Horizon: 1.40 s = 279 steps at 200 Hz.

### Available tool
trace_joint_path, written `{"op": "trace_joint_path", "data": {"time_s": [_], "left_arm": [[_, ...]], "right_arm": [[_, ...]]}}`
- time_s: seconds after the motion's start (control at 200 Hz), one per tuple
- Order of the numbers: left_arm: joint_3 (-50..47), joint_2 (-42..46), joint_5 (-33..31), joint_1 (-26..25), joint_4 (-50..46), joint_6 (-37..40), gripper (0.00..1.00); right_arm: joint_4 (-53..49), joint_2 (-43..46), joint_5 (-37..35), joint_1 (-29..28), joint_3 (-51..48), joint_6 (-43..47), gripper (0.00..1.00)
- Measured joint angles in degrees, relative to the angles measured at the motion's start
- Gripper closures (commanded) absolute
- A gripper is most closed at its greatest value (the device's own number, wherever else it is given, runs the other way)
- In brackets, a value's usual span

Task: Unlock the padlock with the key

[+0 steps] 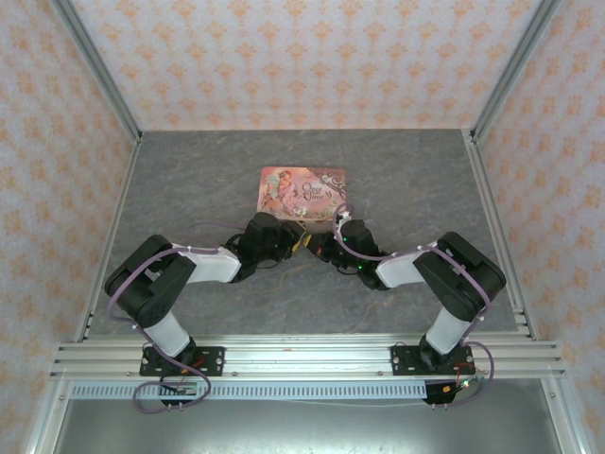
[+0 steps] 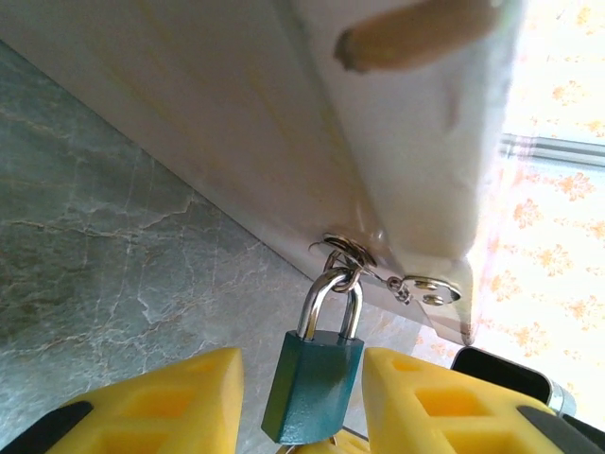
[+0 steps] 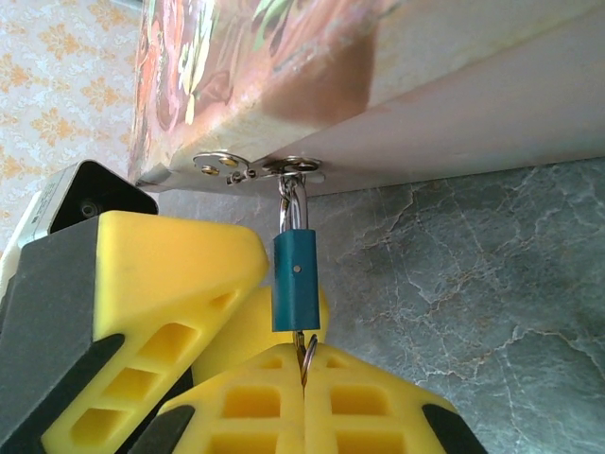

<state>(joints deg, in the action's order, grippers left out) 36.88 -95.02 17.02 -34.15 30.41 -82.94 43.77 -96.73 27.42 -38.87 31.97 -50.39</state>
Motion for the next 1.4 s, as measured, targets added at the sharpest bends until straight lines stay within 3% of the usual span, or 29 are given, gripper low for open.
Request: {"op": "trace_joint_path", "data": {"time_s": [0.265, 0.485, 0.616, 0.811, 0.941, 1.166, 1.396], "left_arm": [[0.04, -1.16, 0.04, -0.26, 1.22, -0.17, 0.67], [0.50, -1.20, 0.02, -0.37, 1.11, 0.46, 0.91], [0.61, -1.16, -0.37, -0.37, 1.11, 0.72, 0.96], [0.98, -0.92, -0.52, -0.44, 0.76, 0.79, 0.97], [1.66, -0.33, -0.61, -0.63, -1.09, 0.94, 0.97], [2.38, 0.28, -0.59, -0.63, -3.19, 0.87, 0.97], [3.48, 0.68, -0.55, -0.63, -5.57, 0.28, 0.97]], "right_arm": [[0.04, -0.70, 0.04, 0.00, 0.52, -0.87, 1.00], [0.87, -1.11, -0.31, 0.20, 0.52, -1.68, 1.00], [1.20, -1.09, -0.59, 0.44, 0.52, -1.92, 1.00], [0.15, 0.52, -1.42, 0.42, 0.22, -0.33, 0.74], [-1.38, 4.20, -2.34, 0.39, -1.29, 2.43, 0.63], [-10.49, 14.29, -6.45, 0.39, -3.34, 14.69, 0.58], [-18.32, 29.46, -11.91, -1.81, -5.42, 39.17, 0.56]]}}
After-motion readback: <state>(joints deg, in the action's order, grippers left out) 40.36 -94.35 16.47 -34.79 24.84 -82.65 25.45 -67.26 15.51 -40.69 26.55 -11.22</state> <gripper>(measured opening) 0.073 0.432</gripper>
